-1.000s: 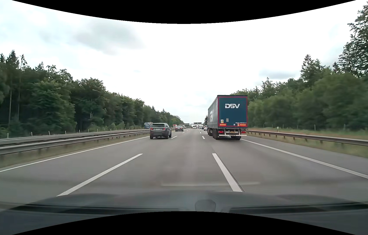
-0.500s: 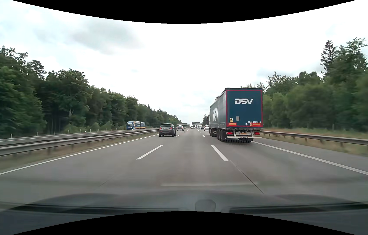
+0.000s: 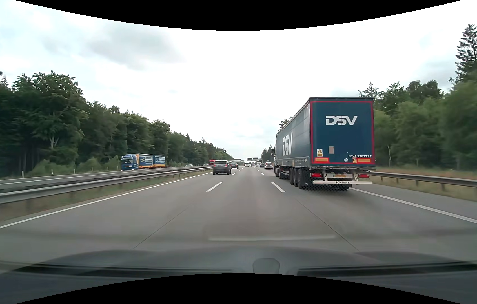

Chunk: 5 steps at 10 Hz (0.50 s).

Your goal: Follow the waypoints while adhering to traffic rules and regulations

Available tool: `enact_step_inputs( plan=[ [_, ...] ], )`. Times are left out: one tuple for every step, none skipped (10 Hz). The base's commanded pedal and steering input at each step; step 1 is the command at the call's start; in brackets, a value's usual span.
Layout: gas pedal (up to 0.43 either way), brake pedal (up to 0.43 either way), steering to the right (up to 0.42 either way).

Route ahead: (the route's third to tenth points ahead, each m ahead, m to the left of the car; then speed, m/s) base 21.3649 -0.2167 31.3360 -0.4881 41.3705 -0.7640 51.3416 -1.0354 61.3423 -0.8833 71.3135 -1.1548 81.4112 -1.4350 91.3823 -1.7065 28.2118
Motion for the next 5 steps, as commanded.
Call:
enact_step_inputs(
  plan=[
    [0.500,0.000,0.001],
    [0.500,0.000,0.001],
    [0.500,0.000,0.001],
    [0.500,0.000,0.001],
    [0.500,0.000,0.001]
  ],
)
